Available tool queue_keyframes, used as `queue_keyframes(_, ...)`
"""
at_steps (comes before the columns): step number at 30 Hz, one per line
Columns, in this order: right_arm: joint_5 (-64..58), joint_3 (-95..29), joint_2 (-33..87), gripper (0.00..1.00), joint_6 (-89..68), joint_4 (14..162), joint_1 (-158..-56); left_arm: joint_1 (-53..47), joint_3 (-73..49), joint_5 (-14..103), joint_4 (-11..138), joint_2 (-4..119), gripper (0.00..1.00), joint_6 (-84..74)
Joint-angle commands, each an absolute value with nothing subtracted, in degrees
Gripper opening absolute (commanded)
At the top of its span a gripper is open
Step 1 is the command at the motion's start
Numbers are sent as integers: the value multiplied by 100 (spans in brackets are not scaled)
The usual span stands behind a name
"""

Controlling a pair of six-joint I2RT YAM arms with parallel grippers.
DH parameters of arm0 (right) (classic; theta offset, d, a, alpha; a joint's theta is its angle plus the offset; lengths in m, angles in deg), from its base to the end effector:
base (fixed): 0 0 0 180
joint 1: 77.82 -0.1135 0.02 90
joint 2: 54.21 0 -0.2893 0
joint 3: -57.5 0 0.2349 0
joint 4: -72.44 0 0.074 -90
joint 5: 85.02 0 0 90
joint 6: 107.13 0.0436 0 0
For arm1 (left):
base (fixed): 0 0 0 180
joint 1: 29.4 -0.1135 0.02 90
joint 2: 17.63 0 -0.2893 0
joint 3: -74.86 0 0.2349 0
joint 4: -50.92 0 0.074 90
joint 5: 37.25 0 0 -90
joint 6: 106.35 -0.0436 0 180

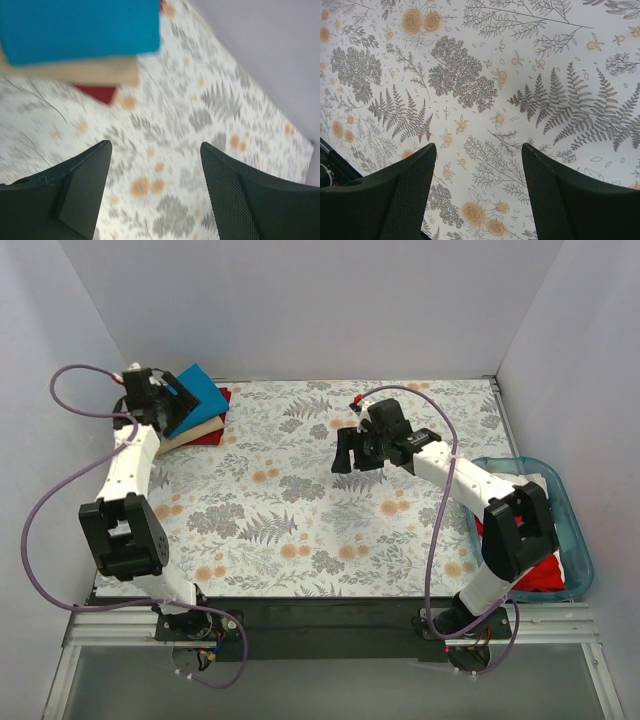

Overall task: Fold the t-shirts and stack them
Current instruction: Reset both grippers

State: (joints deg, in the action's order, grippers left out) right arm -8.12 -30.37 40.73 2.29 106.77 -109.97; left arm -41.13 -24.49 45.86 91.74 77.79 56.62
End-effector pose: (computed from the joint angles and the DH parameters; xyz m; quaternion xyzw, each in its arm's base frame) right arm 0.3041 0.2028 0.2958 -0.1470 0.8947 0.2715 0.3229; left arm 0.3687 0.0712 0.3472 -0.5816 0.6780 -0.2735 0.3566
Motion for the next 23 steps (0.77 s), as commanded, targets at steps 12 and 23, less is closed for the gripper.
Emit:
queue_keyframes(12,357,-1805,2079,78,176,10139,-10841,-94,715,5679,8110,5497,70,6548)
queue_keyframes(23,1315,-836,996,79,150,9867,-10832,145,927,5381,7943,5127,71,6241)
